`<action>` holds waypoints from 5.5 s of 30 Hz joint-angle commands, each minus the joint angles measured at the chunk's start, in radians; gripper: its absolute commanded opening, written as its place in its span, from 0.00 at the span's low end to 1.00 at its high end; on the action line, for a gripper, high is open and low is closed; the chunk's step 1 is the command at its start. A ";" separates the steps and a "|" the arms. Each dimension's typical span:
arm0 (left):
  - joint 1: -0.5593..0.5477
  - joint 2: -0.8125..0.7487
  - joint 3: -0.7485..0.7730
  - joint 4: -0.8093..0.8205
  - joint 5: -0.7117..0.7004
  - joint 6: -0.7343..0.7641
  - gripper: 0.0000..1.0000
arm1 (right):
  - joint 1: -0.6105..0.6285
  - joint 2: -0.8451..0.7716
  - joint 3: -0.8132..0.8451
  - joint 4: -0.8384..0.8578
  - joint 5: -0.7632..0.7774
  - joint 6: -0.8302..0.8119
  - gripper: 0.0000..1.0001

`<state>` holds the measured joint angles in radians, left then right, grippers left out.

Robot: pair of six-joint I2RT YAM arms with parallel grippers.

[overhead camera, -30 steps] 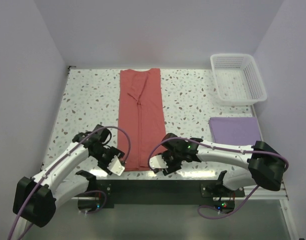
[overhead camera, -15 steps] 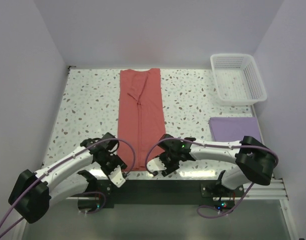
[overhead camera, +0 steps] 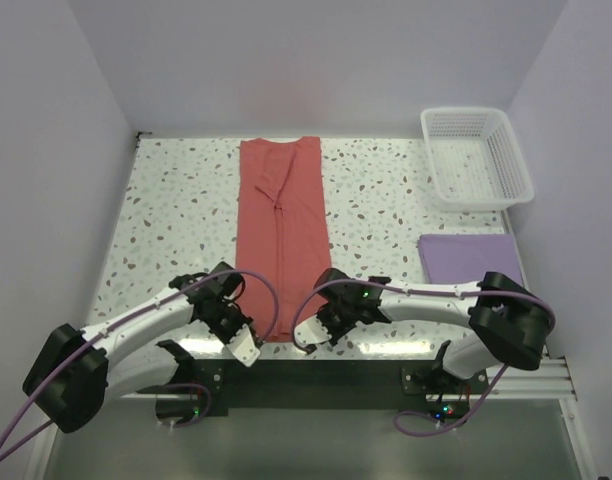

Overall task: Fold and stack the t-shirts
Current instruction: Fold the tshirt

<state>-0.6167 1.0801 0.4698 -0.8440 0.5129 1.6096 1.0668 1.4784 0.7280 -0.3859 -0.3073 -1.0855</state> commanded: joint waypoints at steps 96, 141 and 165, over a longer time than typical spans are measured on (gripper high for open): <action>0.333 0.434 0.357 0.509 0.050 -0.626 0.58 | -0.571 0.519 0.714 -0.262 -0.185 -0.283 0.46; 0.466 0.469 0.619 0.300 0.072 -0.462 0.00 | -0.551 0.398 0.775 -0.255 -0.115 -0.014 0.00; 0.431 -0.104 0.567 -0.354 0.165 -0.316 0.00 | -0.395 -0.173 0.534 -0.597 -0.230 0.144 0.00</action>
<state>-0.1886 1.0245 0.9806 -1.0748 0.6662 1.3098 0.6823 1.3483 1.2301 -0.8803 -0.5114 -0.9977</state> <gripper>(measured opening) 0.097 0.036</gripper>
